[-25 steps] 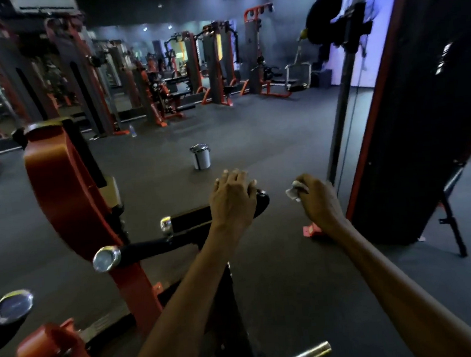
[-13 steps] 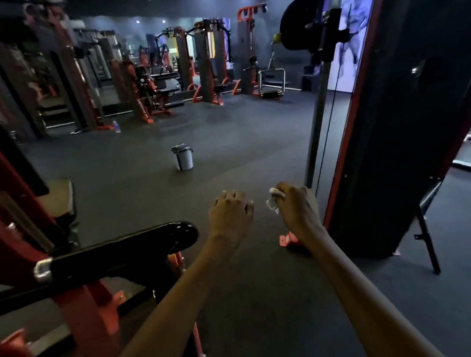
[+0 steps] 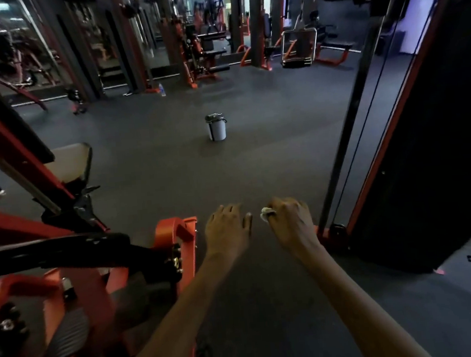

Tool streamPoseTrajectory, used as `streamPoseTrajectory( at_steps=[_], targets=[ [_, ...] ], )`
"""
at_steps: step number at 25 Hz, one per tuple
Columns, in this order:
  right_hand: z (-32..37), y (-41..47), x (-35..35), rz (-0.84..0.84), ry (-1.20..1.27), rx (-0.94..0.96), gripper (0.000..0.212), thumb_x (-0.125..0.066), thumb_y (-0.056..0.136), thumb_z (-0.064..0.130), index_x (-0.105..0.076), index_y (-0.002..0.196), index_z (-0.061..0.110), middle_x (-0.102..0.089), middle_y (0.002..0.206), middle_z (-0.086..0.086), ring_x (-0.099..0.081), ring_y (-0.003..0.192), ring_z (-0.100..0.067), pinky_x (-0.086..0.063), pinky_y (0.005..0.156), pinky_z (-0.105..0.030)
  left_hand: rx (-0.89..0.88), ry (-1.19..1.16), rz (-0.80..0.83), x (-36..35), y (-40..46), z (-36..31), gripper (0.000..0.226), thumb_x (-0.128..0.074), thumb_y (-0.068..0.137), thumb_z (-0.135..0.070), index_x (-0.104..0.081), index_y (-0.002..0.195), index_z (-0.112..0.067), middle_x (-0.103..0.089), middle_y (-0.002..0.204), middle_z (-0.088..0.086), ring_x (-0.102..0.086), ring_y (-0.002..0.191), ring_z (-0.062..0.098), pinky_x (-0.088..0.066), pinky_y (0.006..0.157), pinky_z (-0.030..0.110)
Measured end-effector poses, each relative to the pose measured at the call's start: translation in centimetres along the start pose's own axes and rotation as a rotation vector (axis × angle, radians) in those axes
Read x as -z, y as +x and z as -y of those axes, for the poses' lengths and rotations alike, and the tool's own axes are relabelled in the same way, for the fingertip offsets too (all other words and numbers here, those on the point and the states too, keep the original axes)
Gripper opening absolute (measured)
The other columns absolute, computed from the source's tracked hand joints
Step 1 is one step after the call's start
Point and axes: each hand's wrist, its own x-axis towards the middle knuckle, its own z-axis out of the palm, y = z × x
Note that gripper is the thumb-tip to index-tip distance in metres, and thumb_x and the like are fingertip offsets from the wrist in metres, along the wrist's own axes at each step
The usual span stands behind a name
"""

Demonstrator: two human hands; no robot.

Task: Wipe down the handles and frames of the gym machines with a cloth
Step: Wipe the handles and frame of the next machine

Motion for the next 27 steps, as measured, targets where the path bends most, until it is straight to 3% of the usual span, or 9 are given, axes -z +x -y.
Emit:
streamPoseTrajectory(
  at_steps=[4, 8, 14, 17, 20, 27],
  targets=[
    [-3.5, 4.9, -2.1, 0.044, -0.01, 0.006, 0.009, -0.063, 0.086, 0.021, -0.067, 0.083, 0.013, -0.067, 0.081, -0.006, -0.062, 0.075, -0.02, -0.03, 0.066, -0.022, 0.091, -0.002, 0.003, -1.7, 4.7, 0.0, 0.045, -0.034, 0.102, -0.039, -0.043, 0.14, -0.014, -0.05, 0.139, 0.006, -0.043, 0.13, 0.02, -0.031, 0.106, 0.032],
    [-6.6, 12.6, -6.1, 0.119, 0.046, 0.019, 0.011, -0.063, 0.082, 0.023, -0.065, 0.076, 0.013, -0.068, 0.078, -0.008, -0.064, 0.074, -0.027, -0.039, 0.061, -0.028, 0.206, 0.0, -0.006, -3.2, 11.9, 1.9, 0.043, -0.038, 0.101, -0.036, -0.048, 0.137, -0.013, -0.053, 0.137, 0.007, -0.046, 0.127, 0.021, -0.034, 0.105, 0.033],
    [-7.3, 25.5, -12.0, 0.218, 0.114, 0.237, 0.008, -0.065, 0.08, 0.018, -0.069, 0.078, 0.011, -0.071, 0.081, -0.01, -0.066, 0.079, -0.029, -0.039, 0.064, -0.028, 0.433, -0.059, -0.024, -4.9, 23.1, 6.5, 0.04, -0.038, 0.101, -0.036, -0.051, 0.132, -0.016, -0.054, 0.135, 0.006, -0.049, 0.124, 0.022, -0.037, 0.103, 0.035],
    [-6.5, 31.4, -15.1, 0.213, 0.158, 0.349, 0.008, -0.066, 0.08, 0.017, -0.069, 0.077, 0.01, -0.071, 0.079, -0.01, -0.066, 0.075, -0.028, -0.036, 0.062, -0.025, 0.548, -0.049, -0.058, -4.4, 27.5, 8.8, 0.04, -0.038, 0.101, -0.035, -0.051, 0.133, -0.014, -0.052, 0.138, 0.007, -0.047, 0.127, 0.023, -0.034, 0.105, 0.035],
    [-4.8, 36.0, -18.9, 0.27, 0.216, 0.412, 0.008, -0.065, 0.08, 0.018, -0.07, 0.08, 0.012, -0.072, 0.082, -0.009, -0.067, 0.079, -0.028, -0.042, 0.066, -0.029, 0.63, -0.011, -0.111, -3.4, 30.4, 10.9, 0.041, -0.039, 0.101, -0.035, -0.051, 0.133, -0.013, -0.052, 0.138, 0.007, -0.047, 0.127, 0.022, -0.034, 0.104, 0.034],
    [4.2, 44.9, -28.3, 0.4, 0.418, 0.696, 0.008, -0.064, 0.08, 0.015, -0.07, 0.081, 0.01, -0.072, 0.084, -0.011, -0.067, 0.081, -0.03, -0.044, 0.067, -0.03, 0.927, 0.07, -0.287, -1.9, 34.6, 19.1, 0.038, -0.044, 0.098, -0.034, -0.057, 0.126, -0.013, -0.058, 0.13, 0.008, -0.052, 0.12, 0.026, -0.039, 0.099, 0.037]
  ],
)
